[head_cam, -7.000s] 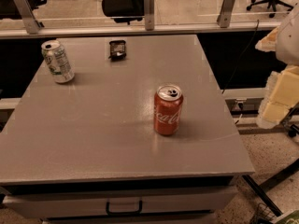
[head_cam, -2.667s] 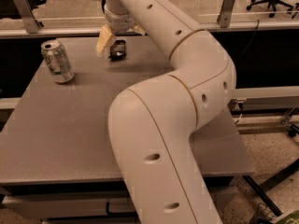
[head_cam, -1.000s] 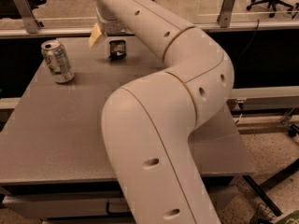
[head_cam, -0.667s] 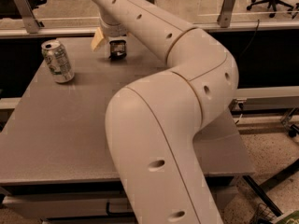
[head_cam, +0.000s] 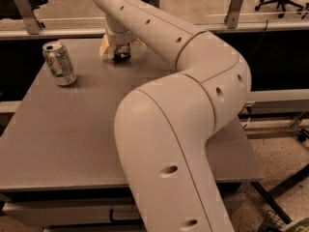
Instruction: Move rxbar chocolate near 7up can
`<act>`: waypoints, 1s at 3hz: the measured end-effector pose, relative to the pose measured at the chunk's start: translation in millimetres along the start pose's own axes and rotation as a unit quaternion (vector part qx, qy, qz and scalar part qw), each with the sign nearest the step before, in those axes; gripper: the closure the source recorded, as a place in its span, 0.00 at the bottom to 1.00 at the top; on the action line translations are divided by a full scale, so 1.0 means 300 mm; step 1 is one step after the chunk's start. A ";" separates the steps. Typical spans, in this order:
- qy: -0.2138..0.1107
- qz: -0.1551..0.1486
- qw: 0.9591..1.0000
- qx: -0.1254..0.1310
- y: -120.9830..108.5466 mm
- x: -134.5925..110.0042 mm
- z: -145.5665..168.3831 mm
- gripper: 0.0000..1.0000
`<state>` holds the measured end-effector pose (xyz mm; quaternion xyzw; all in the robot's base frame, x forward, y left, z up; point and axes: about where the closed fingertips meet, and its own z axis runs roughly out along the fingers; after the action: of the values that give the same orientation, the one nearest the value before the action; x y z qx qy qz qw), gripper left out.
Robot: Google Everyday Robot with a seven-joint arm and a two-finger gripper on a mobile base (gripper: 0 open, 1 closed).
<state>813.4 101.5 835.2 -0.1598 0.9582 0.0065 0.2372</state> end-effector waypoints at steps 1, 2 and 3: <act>0.005 0.005 1.000 -0.005 0.015 0.013 0.010 0.38; 0.005 0.005 1.000 -0.008 0.027 0.011 0.001 0.70; 0.005 0.005 1.000 -0.008 0.026 0.007 -0.007 0.94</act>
Offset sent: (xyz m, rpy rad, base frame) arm -0.0119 0.0169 0.0068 0.0409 0.0049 0.0078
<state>808.4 108.2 835.7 -0.1571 0.9600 0.0150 0.2314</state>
